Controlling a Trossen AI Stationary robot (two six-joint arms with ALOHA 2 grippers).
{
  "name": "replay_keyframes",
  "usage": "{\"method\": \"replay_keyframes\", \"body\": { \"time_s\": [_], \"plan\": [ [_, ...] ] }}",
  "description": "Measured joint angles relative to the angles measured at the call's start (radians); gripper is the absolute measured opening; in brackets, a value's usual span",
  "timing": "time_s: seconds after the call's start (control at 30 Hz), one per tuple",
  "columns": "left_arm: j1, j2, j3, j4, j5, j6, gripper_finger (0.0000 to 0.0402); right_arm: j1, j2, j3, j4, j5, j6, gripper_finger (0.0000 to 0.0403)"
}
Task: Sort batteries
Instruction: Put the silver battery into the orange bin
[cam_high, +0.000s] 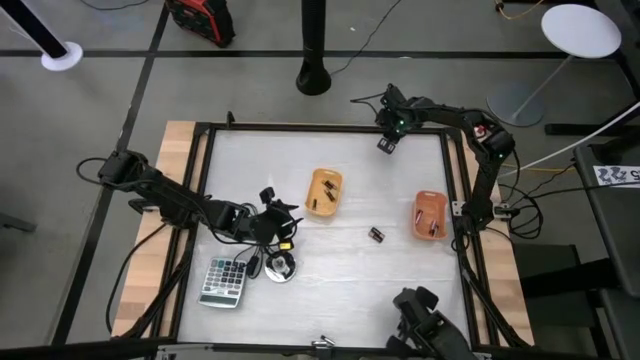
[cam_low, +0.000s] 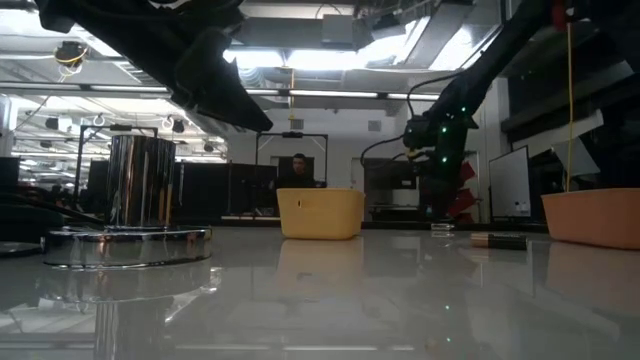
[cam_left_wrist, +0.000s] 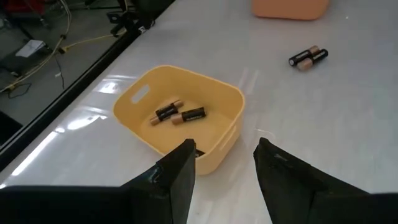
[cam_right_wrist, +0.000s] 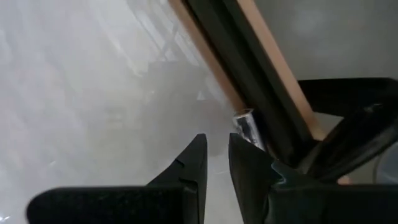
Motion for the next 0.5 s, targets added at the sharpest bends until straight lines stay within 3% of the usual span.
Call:
{"method": "replay_keyframes", "body": {
  "time_s": [0.2,0.5],
  "plan": [
    [0.000,0.000,0.000,0.001,0.002,-0.002,0.0155,0.000,0.002,0.000,0.008,0.104,-0.004,0.0065],
    [0.000,0.000,0.000,0.000,0.002,0.000,0.0155,-0.027,0.003,0.000,0.011,0.117,-0.006,0.0065]
  ]
}}
